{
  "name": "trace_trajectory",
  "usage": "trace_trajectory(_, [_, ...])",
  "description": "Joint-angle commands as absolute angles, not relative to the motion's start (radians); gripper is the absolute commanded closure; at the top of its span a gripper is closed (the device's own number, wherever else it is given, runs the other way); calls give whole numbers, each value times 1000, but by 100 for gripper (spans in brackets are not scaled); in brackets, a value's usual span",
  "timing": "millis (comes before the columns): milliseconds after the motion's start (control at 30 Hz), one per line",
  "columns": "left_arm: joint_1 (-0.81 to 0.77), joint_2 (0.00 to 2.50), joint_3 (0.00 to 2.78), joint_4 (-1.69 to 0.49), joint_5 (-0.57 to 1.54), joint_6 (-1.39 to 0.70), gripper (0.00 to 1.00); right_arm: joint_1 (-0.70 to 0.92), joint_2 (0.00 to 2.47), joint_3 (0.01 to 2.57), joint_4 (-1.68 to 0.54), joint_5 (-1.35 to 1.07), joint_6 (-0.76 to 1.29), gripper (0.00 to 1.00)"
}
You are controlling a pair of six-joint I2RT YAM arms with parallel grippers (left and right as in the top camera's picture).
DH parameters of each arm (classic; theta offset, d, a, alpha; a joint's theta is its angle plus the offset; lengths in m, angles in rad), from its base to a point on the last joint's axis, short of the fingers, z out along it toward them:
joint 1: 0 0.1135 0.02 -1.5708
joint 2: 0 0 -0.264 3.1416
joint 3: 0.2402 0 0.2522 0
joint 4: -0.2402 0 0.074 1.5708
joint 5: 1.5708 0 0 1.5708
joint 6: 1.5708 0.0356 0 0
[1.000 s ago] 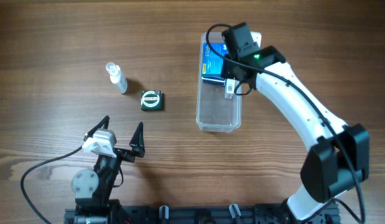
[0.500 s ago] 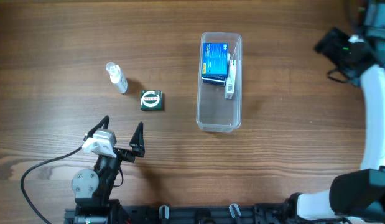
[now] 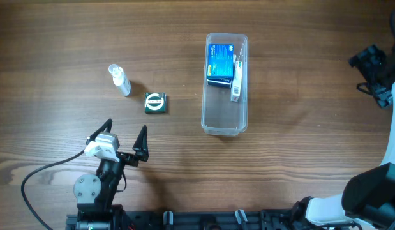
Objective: Pack container
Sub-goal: 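Reach the left gripper to the green Zam-Buk box and grasp it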
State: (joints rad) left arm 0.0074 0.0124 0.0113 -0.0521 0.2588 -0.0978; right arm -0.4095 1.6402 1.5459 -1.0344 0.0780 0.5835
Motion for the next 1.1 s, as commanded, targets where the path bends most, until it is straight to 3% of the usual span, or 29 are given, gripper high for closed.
trace_trajectory(0, [2, 10, 6, -53, 256, -86, 0, -413, 1652, 1541, -1029, 108, 603, 0])
trace_trajectory(300, [2, 10, 6, -28, 287, -86, 0, -413, 1652, 1541, -1029, 108, 603, 0])
trace_trajectory(400, [2, 14, 6, -35, 447, -90, 0, -413, 1652, 1541, -1029, 108, 603, 0])
trace_trajectory(467, [2, 14, 6, -16, 728, -90, 0, -413, 1652, 1541, -1029, 108, 603, 0])
trace_trajectory(533, [2, 14, 6, 13, 870, -95, 0, -413, 1652, 1541, -1029, 108, 603, 0])
trace_trajectory(733, [2, 27, 118, 86, 873, -217, 0, -413, 1652, 1541, -1029, 108, 603, 0])
trace_trajectory(867, [2, 216, 390, -113, 826, -182, 0, -413, 1652, 1541, -1029, 108, 603, 0])
trace_trajectory(1067, [2, 665, 920, -614, 832, -27, 0, -413, 1652, 1541, -1029, 108, 603, 0])
